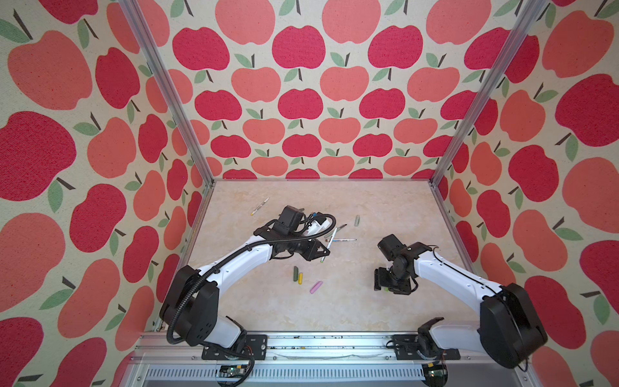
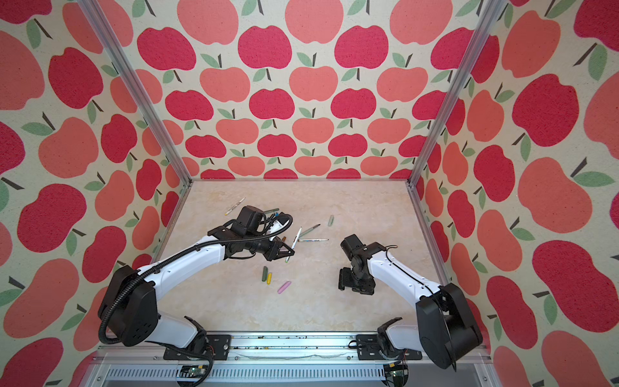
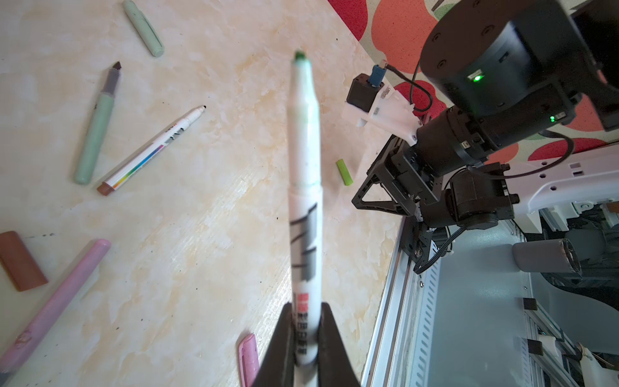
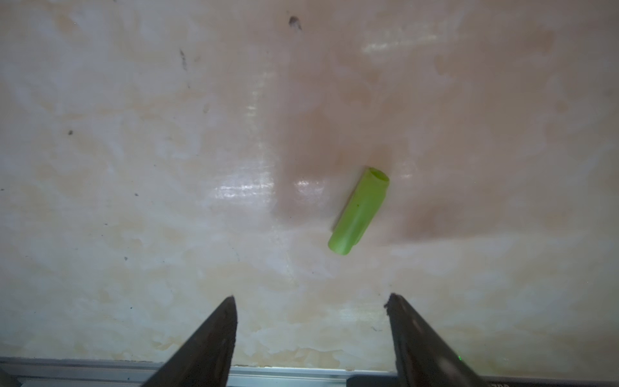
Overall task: Insert the pens into the pen caps
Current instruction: 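Move the right gripper down over the lime green cap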
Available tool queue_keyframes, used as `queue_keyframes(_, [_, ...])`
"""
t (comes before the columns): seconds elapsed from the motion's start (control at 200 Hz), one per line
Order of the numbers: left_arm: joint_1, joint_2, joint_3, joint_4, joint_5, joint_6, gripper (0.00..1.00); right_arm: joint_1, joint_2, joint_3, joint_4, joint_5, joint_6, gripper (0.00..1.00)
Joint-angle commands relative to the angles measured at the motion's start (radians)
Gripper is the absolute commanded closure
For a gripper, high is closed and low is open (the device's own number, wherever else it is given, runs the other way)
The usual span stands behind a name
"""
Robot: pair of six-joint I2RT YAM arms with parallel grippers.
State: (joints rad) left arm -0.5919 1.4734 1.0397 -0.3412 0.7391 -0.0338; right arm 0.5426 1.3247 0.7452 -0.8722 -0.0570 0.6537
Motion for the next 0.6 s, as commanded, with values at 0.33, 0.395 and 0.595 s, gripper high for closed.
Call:
queue_keyframes(0.33, [-0.009,0.032,0.000,0.001,-0.003,0.018,1.00,-0.058,0.122,-0.029,0.219,-0.140,0.048,0.26])
queue_keyframes(0.395, [-0.009,0.033,-0.001,0.001,-0.006,0.018,1.00,-0.059,0.147,-0.029,0.253,-0.165,0.056,0.26])
queue_keyframes(0.595, [-0.010,0.035,0.000,-0.002,-0.010,0.019,1.00,-0.058,0.253,0.034,0.343,-0.231,0.064,0.26])
